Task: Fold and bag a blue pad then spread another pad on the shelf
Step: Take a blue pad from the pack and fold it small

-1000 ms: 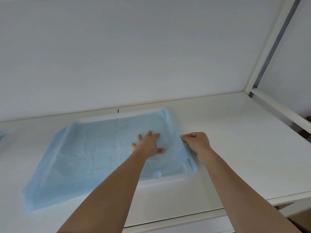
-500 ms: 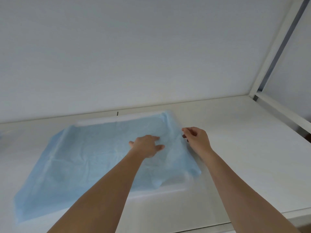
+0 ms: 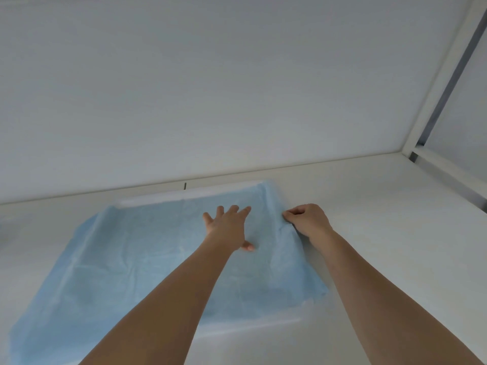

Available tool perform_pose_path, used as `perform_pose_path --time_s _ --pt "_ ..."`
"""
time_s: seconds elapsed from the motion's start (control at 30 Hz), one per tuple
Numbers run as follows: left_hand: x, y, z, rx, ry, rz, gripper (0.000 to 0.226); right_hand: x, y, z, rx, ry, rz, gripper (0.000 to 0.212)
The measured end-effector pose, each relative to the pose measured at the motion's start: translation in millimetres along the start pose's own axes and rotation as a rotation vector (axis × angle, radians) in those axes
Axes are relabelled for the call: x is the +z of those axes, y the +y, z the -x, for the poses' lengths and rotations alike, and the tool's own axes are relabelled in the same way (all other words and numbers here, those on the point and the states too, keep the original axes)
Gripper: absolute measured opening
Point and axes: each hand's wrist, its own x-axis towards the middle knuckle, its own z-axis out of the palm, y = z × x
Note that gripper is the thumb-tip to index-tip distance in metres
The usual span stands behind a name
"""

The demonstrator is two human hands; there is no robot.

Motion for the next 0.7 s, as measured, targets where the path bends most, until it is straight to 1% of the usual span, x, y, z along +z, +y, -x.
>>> perform_pose_path --time_s 0.13,0.27,0.43,0.57,0.7 --pt "-2 0 -3 -0.024 -0.104 0.044 0.104 2 0 -3 0.040 0.031 -0.085 0.013" --pt "-2 -4 -7 -0.043 -0.170 0.079 0.102 1 0 -3 0.057 0.031 -0.241 0.005" --pt "-5 -4 -10 -0.024 -0.204 0.064 0.100 0 0 0 0.025 0.020 -0.398 0.004" --pt "-6 -5 -12 -0.026 -0.229 0.048 0.101 0 -2 2 -0.026 0.000 -0.452 0.006" --pt "-7 -5 -12 -0.016 -0.225 0.034 0.102 -1 -3 3 -0.068 -0.063 -0.513 0.015"
